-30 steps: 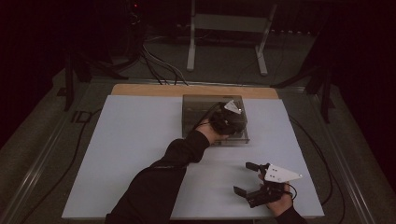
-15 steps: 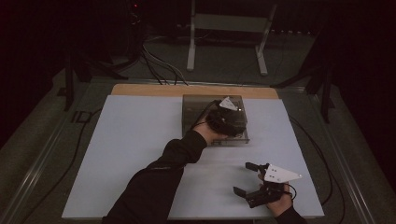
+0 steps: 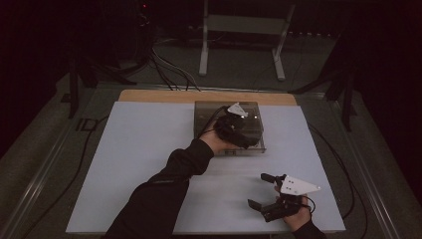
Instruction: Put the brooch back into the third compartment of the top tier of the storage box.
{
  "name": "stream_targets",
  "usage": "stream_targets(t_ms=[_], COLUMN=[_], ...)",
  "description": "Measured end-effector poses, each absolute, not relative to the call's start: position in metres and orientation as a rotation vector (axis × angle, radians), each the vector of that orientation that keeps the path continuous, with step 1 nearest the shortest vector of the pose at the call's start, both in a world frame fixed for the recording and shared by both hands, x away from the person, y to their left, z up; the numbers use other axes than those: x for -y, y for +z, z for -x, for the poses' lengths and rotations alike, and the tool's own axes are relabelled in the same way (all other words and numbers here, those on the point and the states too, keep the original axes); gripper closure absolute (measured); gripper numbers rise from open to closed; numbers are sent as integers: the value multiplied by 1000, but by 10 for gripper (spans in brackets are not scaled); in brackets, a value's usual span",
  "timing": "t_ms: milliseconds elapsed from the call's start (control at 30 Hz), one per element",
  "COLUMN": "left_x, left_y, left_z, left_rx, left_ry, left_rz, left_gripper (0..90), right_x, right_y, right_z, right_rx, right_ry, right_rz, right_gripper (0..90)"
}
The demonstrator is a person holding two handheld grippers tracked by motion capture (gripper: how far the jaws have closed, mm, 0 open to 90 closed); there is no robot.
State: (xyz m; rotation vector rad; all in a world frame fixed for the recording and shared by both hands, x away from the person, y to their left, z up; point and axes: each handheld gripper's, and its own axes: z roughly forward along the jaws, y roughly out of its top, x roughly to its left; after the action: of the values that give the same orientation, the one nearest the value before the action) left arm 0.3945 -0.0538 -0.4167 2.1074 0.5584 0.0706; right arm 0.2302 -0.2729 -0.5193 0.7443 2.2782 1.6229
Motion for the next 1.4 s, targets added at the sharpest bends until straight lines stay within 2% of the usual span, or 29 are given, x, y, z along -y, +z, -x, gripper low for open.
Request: stream_targets(t_ms=[267, 333, 567, 967, 1400], left_x=[42, 39, 27, 2, -39], left_y=[-413, -413, -413, -407, -398], left_z=[-389, -388, -387, -381, -374], left_rx=[-523, -517, -481, -423, -398], left_ry=[42, 25, -13, 38, 20], left_rz=[-2111, -2108, -2073, -2081, -2056], left_gripper=[75, 24, 8, 5, 5], right_x=[273, 272, 273, 273, 271], right_y=[-520, -520, -520, -520, -520], right_z=[-230, -230, -230, -230, -231], right_rx=[-2278, -2280, -2280, -2281, -2287], right_ry=[1624, 1621, 1620, 1619, 1625], right_rz=[-747, -745, -750, -749, -745], right_gripper=[0, 0, 0, 0, 0])
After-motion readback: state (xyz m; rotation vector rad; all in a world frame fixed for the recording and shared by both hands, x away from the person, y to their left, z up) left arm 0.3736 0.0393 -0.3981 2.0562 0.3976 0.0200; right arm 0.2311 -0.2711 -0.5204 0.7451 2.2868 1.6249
